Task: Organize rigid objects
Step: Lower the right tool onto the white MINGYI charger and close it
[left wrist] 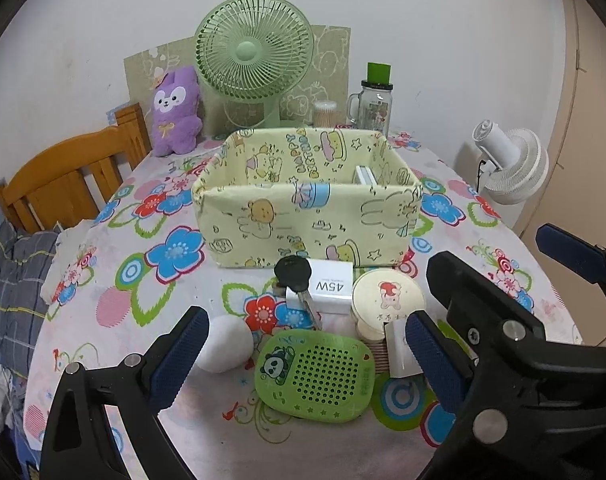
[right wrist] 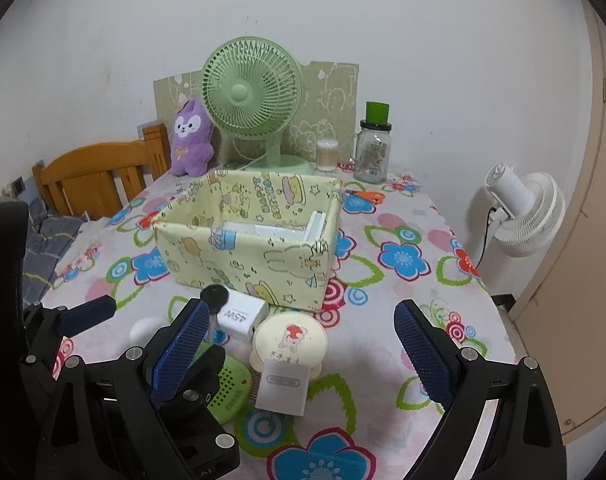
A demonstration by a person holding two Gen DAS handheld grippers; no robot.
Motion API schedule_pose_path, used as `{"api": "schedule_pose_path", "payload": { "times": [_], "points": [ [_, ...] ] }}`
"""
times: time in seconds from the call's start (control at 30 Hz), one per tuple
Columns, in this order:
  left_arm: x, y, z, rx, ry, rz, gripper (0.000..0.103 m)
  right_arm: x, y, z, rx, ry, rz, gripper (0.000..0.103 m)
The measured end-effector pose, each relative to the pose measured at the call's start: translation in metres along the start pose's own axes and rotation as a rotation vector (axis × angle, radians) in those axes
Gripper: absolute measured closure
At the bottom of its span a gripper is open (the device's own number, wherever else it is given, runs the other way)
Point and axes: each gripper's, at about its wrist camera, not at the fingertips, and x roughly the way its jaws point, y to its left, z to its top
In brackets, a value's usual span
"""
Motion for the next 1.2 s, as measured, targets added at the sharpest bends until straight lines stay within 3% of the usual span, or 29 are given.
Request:
{"api": "schedule_pose_path", "payload": {
  "times": [0.73, 1.2],
  "points": [
    [0.044, 0.002, -0.03, 0.007, 0.099, 0.018, 0.003, 0.054, -0.003, -0.036, 0.026, 0.155, 0.016, 0.008],
    [0.055, -0.005, -0.035, 0.045, 0.107, 0.037, 0.003, 0.076, -0.001, -0.046, 0.083, 0.249, 0.042, 0.027]
  ]
}}
